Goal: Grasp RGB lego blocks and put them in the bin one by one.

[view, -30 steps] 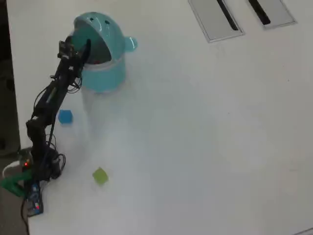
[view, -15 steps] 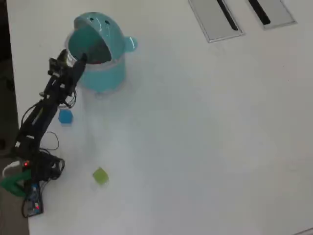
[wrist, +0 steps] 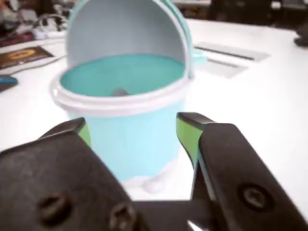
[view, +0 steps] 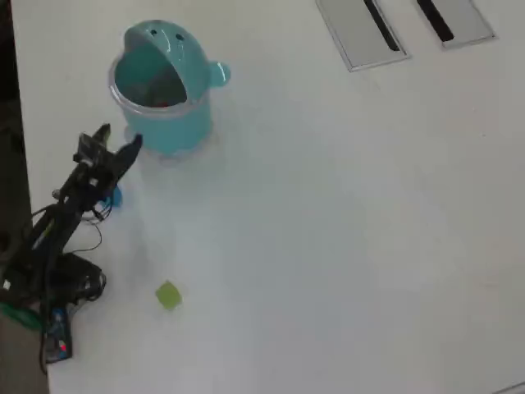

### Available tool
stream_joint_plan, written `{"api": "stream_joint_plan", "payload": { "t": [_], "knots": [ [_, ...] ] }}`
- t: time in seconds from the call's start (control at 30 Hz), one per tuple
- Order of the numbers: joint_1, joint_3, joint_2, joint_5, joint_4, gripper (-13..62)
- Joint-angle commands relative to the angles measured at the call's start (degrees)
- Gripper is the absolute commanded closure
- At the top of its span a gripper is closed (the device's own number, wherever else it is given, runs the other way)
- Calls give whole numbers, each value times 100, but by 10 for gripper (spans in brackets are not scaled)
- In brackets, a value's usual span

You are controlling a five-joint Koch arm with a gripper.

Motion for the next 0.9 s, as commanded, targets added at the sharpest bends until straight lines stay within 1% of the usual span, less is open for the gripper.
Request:
{"api": "stream_joint_plan", "payload": {
  "t": [0.0,0.2,0.3,0.47,0.63,0.87],
  "knots": [
    [70,-202,308,-18,70,159],
    [316,-211,510,-501,817,171],
    [659,-141,519,-791,905,181],
    [1556,-158,519,-1037,1424,181],
    [2610,-88,510,-1846,2013,180],
    [3753,-35,501,-2944,2927,178]
  ]
}}
